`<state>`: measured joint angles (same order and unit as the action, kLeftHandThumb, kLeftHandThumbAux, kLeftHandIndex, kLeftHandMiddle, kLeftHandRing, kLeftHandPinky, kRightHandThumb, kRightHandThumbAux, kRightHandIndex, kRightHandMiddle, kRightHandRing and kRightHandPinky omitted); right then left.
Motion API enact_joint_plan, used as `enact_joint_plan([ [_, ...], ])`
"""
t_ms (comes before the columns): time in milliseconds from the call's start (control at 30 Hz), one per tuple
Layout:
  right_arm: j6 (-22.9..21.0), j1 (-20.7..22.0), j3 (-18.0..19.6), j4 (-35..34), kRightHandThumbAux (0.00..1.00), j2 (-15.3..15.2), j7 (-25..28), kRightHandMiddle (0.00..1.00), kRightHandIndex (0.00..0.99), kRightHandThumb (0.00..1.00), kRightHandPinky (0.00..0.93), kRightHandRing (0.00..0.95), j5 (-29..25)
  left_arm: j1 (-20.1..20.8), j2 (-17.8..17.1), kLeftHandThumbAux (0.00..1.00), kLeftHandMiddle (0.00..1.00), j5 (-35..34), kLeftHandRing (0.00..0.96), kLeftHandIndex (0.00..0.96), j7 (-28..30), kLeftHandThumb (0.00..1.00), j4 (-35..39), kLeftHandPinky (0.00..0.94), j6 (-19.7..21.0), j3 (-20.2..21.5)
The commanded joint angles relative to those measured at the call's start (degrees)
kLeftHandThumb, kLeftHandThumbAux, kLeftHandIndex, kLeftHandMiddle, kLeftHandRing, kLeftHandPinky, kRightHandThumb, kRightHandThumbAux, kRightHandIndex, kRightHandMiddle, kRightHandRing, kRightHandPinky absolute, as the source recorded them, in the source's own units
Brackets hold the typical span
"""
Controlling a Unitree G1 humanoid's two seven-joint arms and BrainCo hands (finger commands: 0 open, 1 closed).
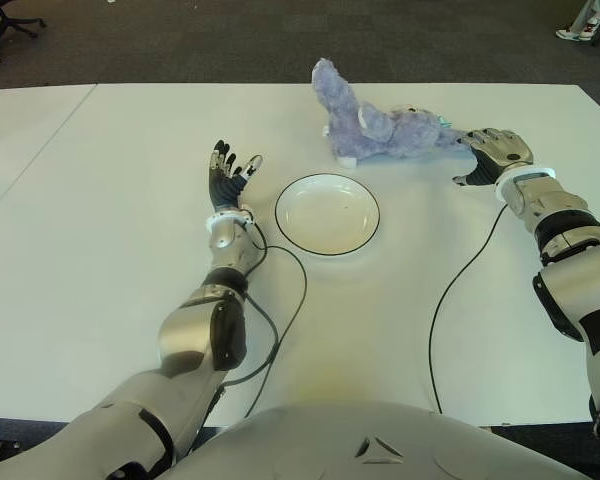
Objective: Put the doll into the plate.
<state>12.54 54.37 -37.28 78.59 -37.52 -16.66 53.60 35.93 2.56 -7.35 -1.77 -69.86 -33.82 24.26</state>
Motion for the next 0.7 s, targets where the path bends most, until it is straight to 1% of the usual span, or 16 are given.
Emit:
enact_joint_plan([
  [33,-1.7,-0.8,-1.9,0.8,0.524,-0.7,1.8,0.000,0.000,0.306,0.000,0.000,1.4,-12.0,2.2,0.817,0.049,-0.6,0.045,0.049,-1.2,0.000,-7.6,0.069,8.5,0.8],
  [233,-3.0,-0.2,-2.2,0.8,0.524,-0.6,2.5,0.000,0.000,0.308,0.007,0.000,1.2,-11.9,2.0,0.795,0.055,-0.4,0.051,0.049,-0.9,0.000,-7.7,0.070,8.9,0.5],
  [267,-3.2,0.1,-2.2,0.8,0.522,-0.6,2.7,0.000,0.000,0.311,0.011,0.000,1.1,-11.9,2.0,0.779,0.058,-0.5,0.053,0.051,-0.8,0.000,-7.7,0.067,8.9,0.5],
  [700,-4.6,2.0,-1.5,0.9,0.525,-1.0,3.2,0.000,0.000,0.299,0.011,0.000,0.1,-11.8,2.0,0.728,0.057,-0.9,0.050,0.059,-0.2,0.000,-7.8,0.052,9.2,0.9],
])
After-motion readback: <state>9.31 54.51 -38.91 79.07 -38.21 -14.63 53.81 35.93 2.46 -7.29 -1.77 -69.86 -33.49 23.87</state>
